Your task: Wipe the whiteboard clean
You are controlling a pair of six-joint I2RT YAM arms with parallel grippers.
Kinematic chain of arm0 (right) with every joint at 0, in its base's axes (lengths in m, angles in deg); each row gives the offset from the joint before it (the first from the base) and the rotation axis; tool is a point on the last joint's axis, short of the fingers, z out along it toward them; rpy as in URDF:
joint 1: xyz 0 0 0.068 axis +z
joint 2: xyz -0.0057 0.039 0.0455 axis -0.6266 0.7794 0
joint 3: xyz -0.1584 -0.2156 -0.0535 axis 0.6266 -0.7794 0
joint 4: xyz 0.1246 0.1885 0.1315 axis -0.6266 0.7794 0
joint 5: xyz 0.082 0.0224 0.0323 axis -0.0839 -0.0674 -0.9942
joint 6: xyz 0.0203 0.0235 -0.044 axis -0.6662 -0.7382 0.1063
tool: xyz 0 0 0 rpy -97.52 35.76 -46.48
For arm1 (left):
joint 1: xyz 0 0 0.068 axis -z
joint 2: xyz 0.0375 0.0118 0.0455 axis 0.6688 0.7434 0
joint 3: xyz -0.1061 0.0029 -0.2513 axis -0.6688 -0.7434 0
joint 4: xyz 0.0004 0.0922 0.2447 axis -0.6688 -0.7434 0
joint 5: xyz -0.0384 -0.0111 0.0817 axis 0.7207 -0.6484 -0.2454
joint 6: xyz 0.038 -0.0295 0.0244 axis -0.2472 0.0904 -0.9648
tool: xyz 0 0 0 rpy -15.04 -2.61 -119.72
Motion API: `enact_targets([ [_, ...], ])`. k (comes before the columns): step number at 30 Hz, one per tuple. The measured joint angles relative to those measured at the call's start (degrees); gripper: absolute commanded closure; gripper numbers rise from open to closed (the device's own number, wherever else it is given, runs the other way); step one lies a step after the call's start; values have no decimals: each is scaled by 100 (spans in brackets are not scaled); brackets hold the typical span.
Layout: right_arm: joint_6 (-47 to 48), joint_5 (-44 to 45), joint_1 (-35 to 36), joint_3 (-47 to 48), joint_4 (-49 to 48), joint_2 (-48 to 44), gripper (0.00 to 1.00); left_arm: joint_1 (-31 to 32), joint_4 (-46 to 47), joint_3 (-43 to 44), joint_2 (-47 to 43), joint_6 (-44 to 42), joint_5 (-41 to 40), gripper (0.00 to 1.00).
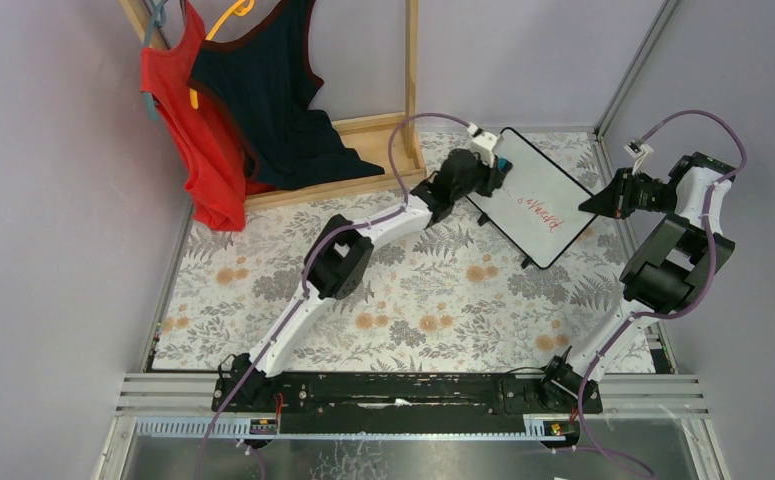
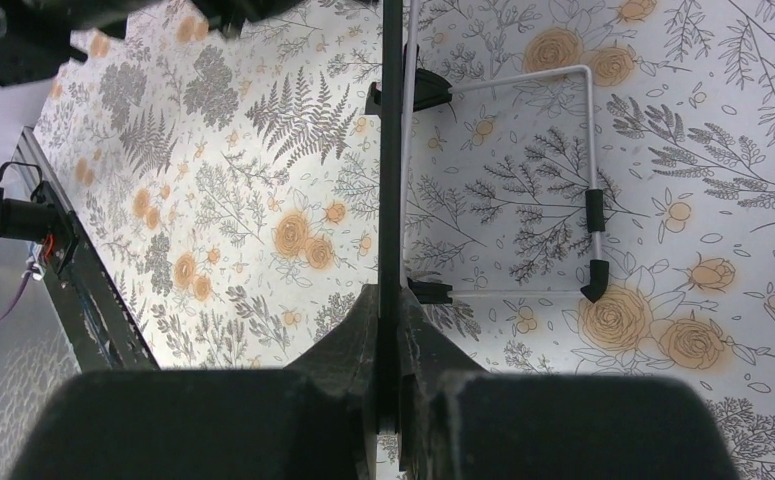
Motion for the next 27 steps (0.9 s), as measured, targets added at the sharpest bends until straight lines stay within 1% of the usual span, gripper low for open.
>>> enact_targets([
  [6,131,-15,4,-37,116,0,100,-487,-76,2,0,-87,-111,100],
  [10,195,-22,7,-42,162,0,100,-566,-127,63,2,-129,-166,100],
  [16,214,-17,7,-42,205,0,100,-345,-96,68,2,-197,-251,100],
  [21,153,0,-20,-42,249,0,100,-92,118,-181,-15,-247,-398,100],
  [27,96,26,-52,-42,297,0,100,72,293,-402,-72,-166,-476,100],
])
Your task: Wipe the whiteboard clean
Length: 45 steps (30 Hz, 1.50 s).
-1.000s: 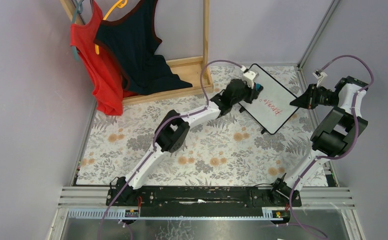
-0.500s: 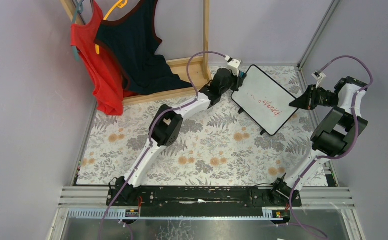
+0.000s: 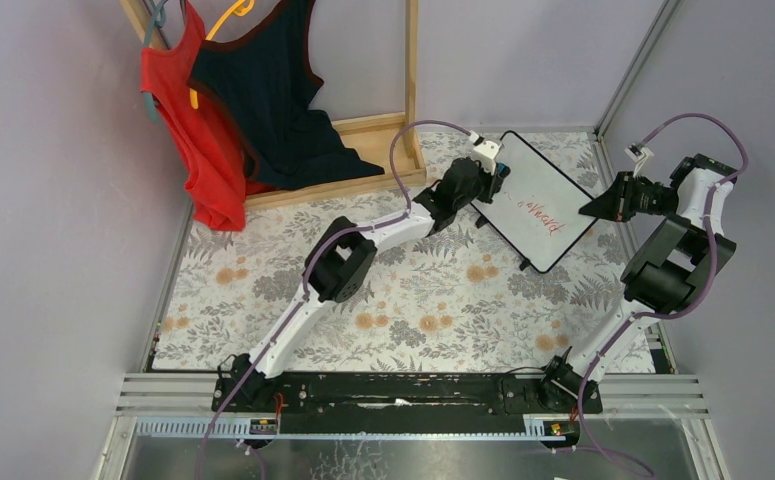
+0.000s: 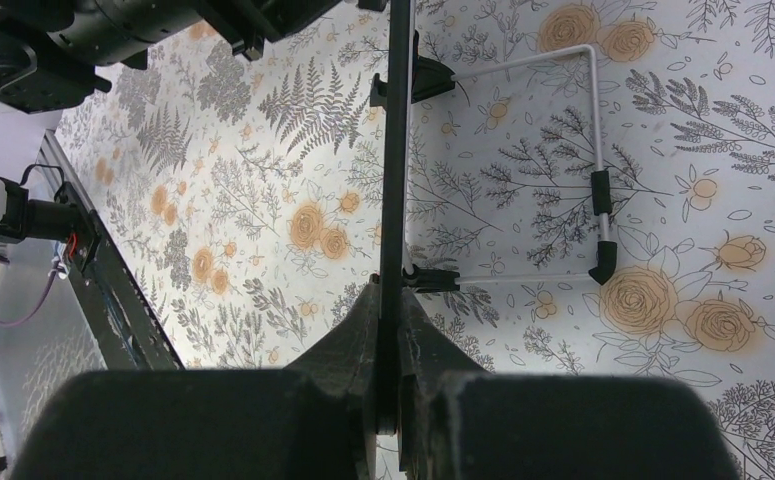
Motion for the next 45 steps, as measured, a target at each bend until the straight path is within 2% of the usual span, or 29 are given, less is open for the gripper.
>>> enact_targets([
  [7,17,0,0,0,-2,0,100,352,111,-468,-258,332,52,100],
  [18,166,-26,7,0,0,0,100,909,129,-562,-328,568,328,100],
  [24,201,-46,28,0,0,0,100,588,155,-903,-457,699,610,100],
  [35,260,-70,39,-2,26,0,100,-568,-85,-1060,-507,802,662,100],
  [45,297,-70,55,-35,96,0,100,-358,-299,-647,-472,846,605,100],
])
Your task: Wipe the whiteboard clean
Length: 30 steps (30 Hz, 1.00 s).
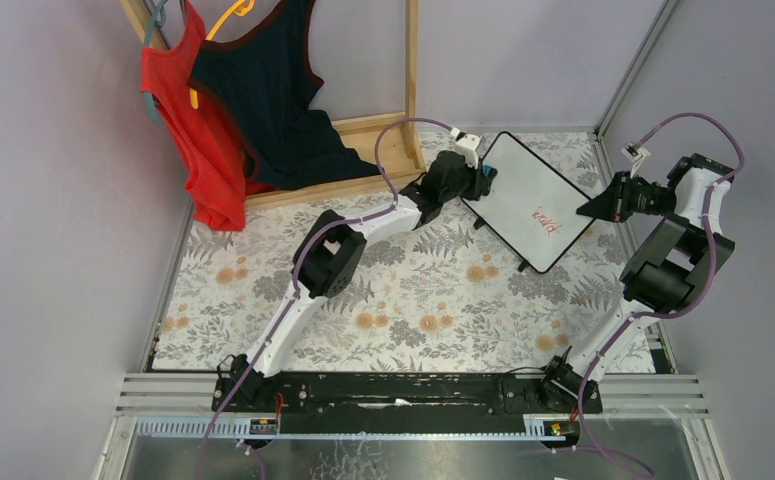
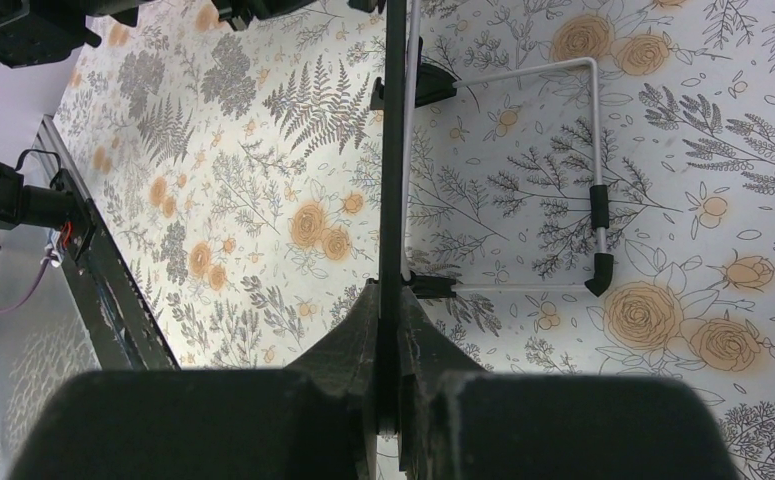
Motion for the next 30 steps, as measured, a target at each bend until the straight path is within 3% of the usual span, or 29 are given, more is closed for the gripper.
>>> enact_targets([
  [20,-48,20,-13,0,17,0,100,560,70,66,48,243,-131,100],
  [30,-22,-4,-4,-2,13,0,100,358,144,-343,-155,208,-168,100],
])
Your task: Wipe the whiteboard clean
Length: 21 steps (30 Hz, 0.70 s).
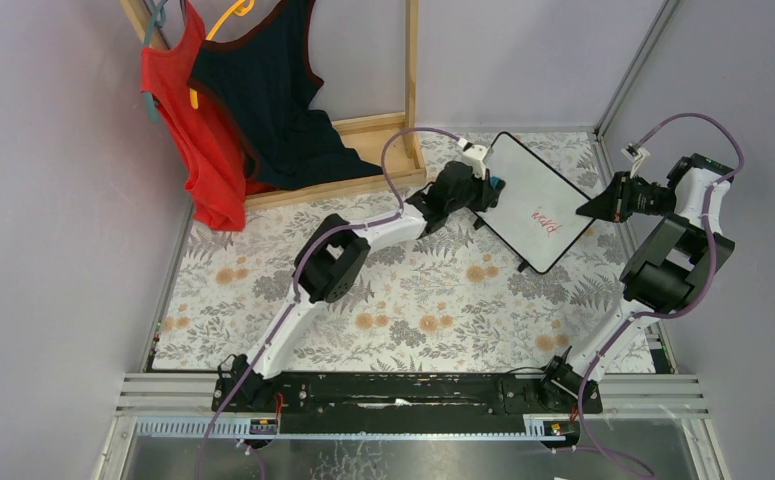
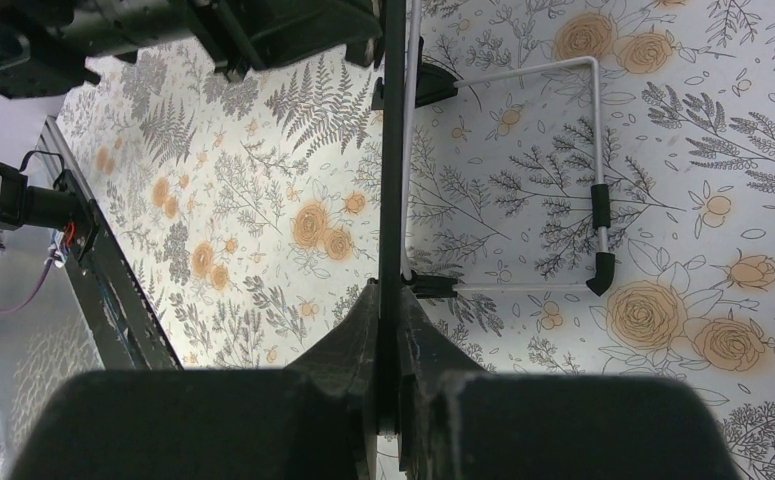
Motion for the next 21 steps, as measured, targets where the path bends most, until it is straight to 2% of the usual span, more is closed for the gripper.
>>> enact_targets([
  [10,42,-9,28,-2,9,0,100,-726,-262,7,26,50,24,100],
  [21,20,-2,33,-2,33,0,100,-188,-337,400,114,11,-13,100],
])
